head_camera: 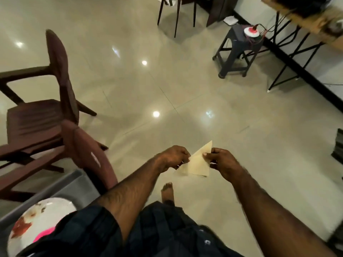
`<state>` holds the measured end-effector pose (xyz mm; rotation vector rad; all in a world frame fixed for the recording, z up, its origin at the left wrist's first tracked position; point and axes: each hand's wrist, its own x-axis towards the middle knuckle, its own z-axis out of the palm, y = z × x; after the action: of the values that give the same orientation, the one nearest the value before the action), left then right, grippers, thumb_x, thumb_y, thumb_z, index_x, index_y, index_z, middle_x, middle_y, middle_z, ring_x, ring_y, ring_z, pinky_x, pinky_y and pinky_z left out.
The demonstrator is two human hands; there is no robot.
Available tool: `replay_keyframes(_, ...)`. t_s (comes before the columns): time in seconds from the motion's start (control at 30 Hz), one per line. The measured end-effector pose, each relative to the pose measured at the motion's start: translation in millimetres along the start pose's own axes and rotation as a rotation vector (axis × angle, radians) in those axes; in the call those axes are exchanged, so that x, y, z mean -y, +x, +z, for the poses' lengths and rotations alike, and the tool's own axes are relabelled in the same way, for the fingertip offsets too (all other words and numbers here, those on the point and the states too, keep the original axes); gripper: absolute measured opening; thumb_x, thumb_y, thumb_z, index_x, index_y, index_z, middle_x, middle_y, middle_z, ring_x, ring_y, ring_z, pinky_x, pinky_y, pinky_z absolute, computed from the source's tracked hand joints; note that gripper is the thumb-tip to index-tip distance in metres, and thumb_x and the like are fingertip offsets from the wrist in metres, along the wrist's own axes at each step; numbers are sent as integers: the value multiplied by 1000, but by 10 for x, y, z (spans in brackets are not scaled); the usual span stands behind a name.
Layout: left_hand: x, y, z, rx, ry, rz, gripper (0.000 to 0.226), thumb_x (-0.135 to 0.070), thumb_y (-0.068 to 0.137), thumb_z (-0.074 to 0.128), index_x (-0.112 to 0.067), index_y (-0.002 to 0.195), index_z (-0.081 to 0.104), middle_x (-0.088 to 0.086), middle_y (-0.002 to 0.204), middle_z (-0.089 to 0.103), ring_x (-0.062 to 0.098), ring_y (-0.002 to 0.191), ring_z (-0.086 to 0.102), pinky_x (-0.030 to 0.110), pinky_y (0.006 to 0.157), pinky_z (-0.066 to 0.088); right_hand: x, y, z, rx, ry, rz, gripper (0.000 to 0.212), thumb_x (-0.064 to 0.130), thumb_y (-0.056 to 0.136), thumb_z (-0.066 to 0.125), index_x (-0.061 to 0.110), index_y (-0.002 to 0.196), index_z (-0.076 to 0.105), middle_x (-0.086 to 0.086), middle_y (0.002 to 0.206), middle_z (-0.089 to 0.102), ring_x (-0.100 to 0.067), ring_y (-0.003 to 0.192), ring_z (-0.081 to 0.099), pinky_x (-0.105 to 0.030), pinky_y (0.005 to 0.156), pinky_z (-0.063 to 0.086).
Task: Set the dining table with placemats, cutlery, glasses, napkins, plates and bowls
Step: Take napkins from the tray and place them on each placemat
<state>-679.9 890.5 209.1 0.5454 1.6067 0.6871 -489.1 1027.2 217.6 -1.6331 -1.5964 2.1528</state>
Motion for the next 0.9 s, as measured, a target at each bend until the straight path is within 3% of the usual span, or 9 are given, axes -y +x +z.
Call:
replay_keyframes(0.07, -304, 292, -258, -53, 7, 11, 8, -12, 92, 70, -17, 97, 74, 1, 94, 69, 17, 83, 59, 27, 64, 48, 354, 311, -65, -9, 32, 16, 28, 8, 85, 79, -1, 112, 73, -24, 112, 73, -32, 98, 66, -48, 91, 51)
replay_keyframes(0.17, -663, 652, -684, -91, 8, 40, 8, -17, 93, 73, -18, 100, 77, -2, 100, 71, 16, 91, 59, 28, 66, 44, 857, 707, -54, 17, 72, 41, 26, 3, 88, 75, 4, 114, 73, -13, 97, 75, -28, 92, 66, -43, 82, 50)
replay_keyframes(0.37, -1255, 1485, -1779, -173, -44, 75, 6, -21, 92, 78, -19, 97, 79, 0, 102, 76, 17, 96, 66, 35, 82, 54, 1979, 2060, 123, 120, 28, 21, 21, 13, 89, 79, 3, 106, 72, -15, 94, 73, -30, 89, 62, -45, 83, 47)
replay_keyframes(0.47, -1491, 1810, -2375, -213, -197, 44, 17, -23, 90, 83, -14, 102, 78, 1, 97, 76, 15, 90, 69, 32, 77, 57, 2658, 2870, 297, 192, -16, 19, 18, 14, 90, 79, 6, 104, 73, -11, 93, 75, -26, 87, 64, -42, 83, 48)
replay_keyframes(0.53, -1584, 1938, -2747, -264, -302, 15, 12, -19, 88, 84, -13, 97, 78, 4, 92, 75, 18, 86, 69, 35, 80, 57, 3106, 3277, 453, 267, -77, 27, 18, 16, 89, 80, 8, 104, 74, -9, 93, 76, -23, 84, 65, -39, 81, 48)
replay_keyframes(0.63, -1699, 2039, -3347, -451, -492, -25, 9, -19, 88, 84, -15, 94, 79, 6, 91, 77, 19, 84, 70, 34, 80, 57, 3789, 3795, 804, 402, -237, 24, 20, 20, 89, 80, 8, 104, 77, -8, 93, 75, -20, 82, 65, -34, 74, 46)
replay_keyframes(0.77, -1823, 2151, -4130, -657, -814, -9, 22, -17, 89, 83, -7, 108, 77, 13, 101, 79, 22, 87, 73, 37, 83, 62, 4628, 4406, 1492, 505, -345, 7, 16, 18, 92, 76, 6, 103, 77, -7, 87, 71, -18, 76, 61, -30, 64, 41)
replay_keyframes(0.9, -1740, 2427, -5084, -808, -1066, 24, 32, -12, 90, 81, 4, 116, 72, 19, 99, 74, 29, 83, 68, 36, 72, 61, 5325, 5068, 2368, 564, -420, -2, 17, 17, 96, 71, 4, 108, 75, -6, 90, 71, -17, 74, 63, -30, 62, 41)
